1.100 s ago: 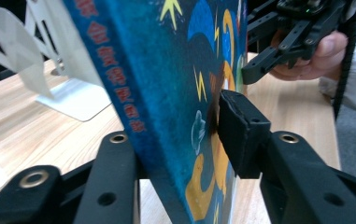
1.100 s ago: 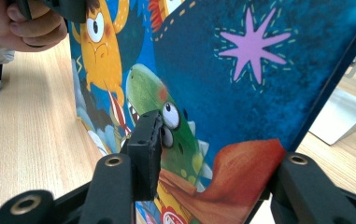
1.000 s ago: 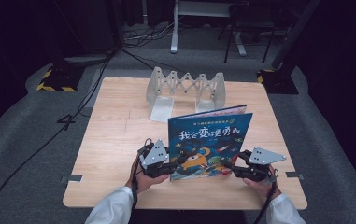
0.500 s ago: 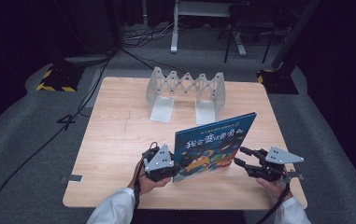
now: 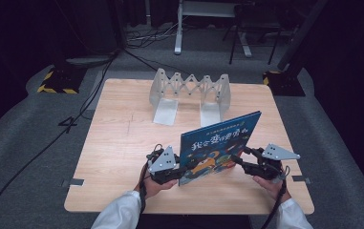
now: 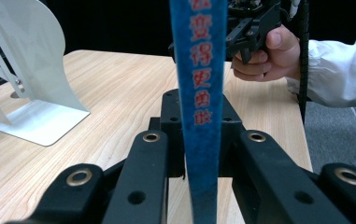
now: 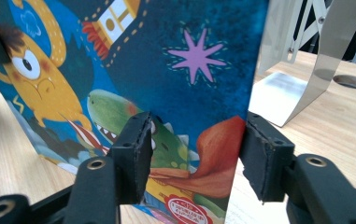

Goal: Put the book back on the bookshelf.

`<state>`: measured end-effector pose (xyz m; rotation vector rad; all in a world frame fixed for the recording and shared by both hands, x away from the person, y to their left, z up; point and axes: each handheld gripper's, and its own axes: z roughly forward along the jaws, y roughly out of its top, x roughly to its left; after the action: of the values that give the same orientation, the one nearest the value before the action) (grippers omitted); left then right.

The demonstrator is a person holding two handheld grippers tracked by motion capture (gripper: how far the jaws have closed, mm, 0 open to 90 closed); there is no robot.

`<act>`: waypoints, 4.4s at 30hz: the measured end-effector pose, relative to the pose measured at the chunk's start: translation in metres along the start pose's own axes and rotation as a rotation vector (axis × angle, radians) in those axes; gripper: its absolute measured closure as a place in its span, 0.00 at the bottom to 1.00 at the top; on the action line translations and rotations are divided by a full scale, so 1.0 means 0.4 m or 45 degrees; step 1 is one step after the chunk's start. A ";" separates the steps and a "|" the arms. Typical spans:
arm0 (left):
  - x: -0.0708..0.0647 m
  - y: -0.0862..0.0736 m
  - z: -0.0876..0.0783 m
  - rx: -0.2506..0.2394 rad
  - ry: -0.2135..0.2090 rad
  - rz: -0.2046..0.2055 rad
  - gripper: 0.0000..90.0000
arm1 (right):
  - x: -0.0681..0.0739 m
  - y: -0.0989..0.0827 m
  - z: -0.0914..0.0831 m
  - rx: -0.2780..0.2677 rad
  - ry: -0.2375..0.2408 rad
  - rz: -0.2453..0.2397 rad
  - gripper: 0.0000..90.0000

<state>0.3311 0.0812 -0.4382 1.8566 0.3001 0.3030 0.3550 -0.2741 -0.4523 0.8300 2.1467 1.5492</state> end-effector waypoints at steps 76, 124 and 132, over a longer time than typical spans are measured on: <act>0.045 0.002 -0.015 0.059 0.307 -0.012 0.92 | -0.112 -0.098 -0.009 0.242 0.034 0.180 0.43; 0.143 0.055 -0.161 0.112 0.812 0.074 0.92 | -0.104 -0.103 0.001 0.298 0.051 0.127 0.44; 0.201 0.069 -0.158 0.070 0.874 0.016 0.92 | -0.099 -0.104 0.006 0.322 0.067 0.106 0.44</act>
<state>0.3853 0.1577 -0.3887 1.7574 0.7670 0.9502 0.3764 -0.3074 -0.4939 0.9794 2.4094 1.3693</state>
